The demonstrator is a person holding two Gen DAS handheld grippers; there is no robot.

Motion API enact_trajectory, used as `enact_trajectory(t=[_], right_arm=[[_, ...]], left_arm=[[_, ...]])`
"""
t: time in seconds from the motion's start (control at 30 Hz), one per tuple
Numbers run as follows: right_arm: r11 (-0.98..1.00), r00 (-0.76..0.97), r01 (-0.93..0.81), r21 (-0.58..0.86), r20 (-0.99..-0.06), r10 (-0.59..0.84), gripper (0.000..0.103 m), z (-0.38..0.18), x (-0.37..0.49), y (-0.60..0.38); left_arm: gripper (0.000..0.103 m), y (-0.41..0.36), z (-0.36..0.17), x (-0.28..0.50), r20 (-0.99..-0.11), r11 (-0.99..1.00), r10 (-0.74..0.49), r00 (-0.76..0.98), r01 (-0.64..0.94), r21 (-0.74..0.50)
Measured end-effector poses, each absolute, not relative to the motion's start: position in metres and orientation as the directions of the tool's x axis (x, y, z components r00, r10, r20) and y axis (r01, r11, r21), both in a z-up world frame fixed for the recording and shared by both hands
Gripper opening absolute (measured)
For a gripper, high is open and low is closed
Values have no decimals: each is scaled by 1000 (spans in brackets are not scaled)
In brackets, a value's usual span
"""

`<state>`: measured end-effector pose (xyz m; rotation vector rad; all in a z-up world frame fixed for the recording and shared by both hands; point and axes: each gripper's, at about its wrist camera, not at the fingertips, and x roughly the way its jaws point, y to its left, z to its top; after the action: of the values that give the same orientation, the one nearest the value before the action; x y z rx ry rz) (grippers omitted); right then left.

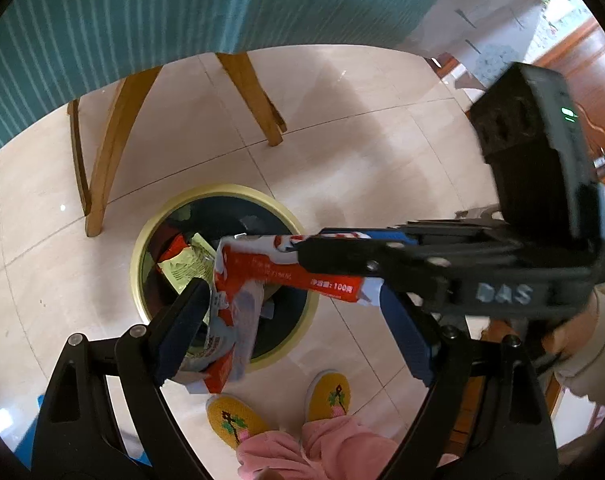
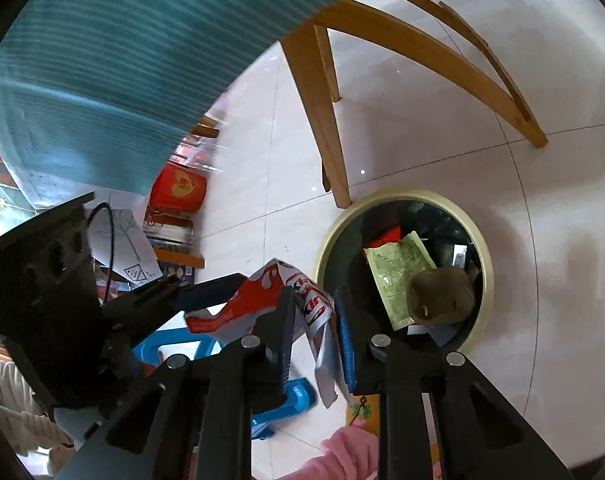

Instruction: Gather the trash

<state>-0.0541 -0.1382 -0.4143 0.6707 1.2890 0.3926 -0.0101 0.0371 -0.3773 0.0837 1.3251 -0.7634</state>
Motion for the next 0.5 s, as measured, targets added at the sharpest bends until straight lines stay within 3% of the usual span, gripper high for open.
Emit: enact_trajectory(t=[0.5], right_arm=[[697, 210, 48, 715, -690, 693, 19, -432, -49, -150]], left_arm=[[85, 46, -375, -7, -867, 716, -498, -10, 559, -418]])
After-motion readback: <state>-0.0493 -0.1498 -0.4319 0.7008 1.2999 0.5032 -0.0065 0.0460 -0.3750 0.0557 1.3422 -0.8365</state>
